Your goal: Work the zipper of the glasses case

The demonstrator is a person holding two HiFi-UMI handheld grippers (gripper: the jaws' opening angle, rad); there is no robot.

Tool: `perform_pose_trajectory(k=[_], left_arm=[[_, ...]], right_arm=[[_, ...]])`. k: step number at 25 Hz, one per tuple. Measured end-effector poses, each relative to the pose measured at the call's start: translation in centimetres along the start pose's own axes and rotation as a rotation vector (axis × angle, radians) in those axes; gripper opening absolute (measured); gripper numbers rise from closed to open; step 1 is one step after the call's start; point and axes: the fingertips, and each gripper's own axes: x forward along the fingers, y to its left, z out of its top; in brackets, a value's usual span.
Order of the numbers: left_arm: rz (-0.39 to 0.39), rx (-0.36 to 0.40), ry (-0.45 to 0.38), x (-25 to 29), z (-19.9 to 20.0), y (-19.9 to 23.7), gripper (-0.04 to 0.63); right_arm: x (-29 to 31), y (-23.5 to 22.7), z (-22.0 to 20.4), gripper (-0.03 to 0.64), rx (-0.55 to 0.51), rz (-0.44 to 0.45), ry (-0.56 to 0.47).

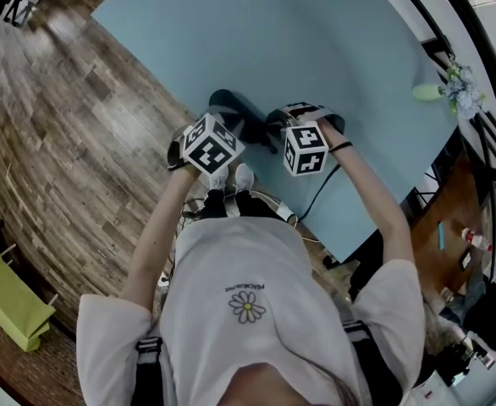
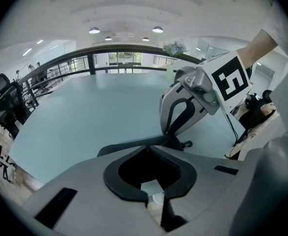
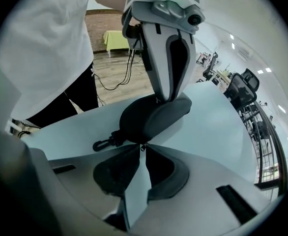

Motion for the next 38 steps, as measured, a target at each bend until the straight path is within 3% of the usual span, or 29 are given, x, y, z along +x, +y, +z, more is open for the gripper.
perform_pose_trajectory(k=[13,17,21,25,30,33,36,38], left_arm=[[0.000,0.012,-0.019,0.0,0.0,0.4,0.031],[-0.005,0.027,-0.006,0.1,0.0,0.3,0.031],[0.007,0.042,-0.011,0.0,-0.1,0.1,0.029],[0.013,0.053,-0.012,0.1,0.1,0.2,0.029],[0.015,0.070,-0.002,0.3,0.2,0.1,0.029],[0.002,0.060,-0.015,0.2,0.0,0.0,0.029],[0.020,0.073,-0.021,-0.4,-0.3,0.1,0.029],[0.024,0.077,-0.024,-0.5,-0.4,0.2,0.029]], right_arm=[[0.5,-0.7,-0.1,0.011,0.256,0.006,-0.035],[0.1,-0.5,-0.2,0.008,0.224,-0.006,-0.025],[-0.6,1.2,0.3,0.006,0.179,0.050,-0.004],[-1.0,3.3,2.2,0.006,0.230,0.093,-0.048],[-1.2,6.3,10.2,0.006,0.384,0.128,-0.224],[-1.6,6.2,10.2,0.006,0.546,-0.025,-0.208],[-2.1,4.4,6.0,0.008,0.846,-0.221,-0.179],[-2.0,3.6,3.1,0.037,1.049,-0.287,-0.177]])
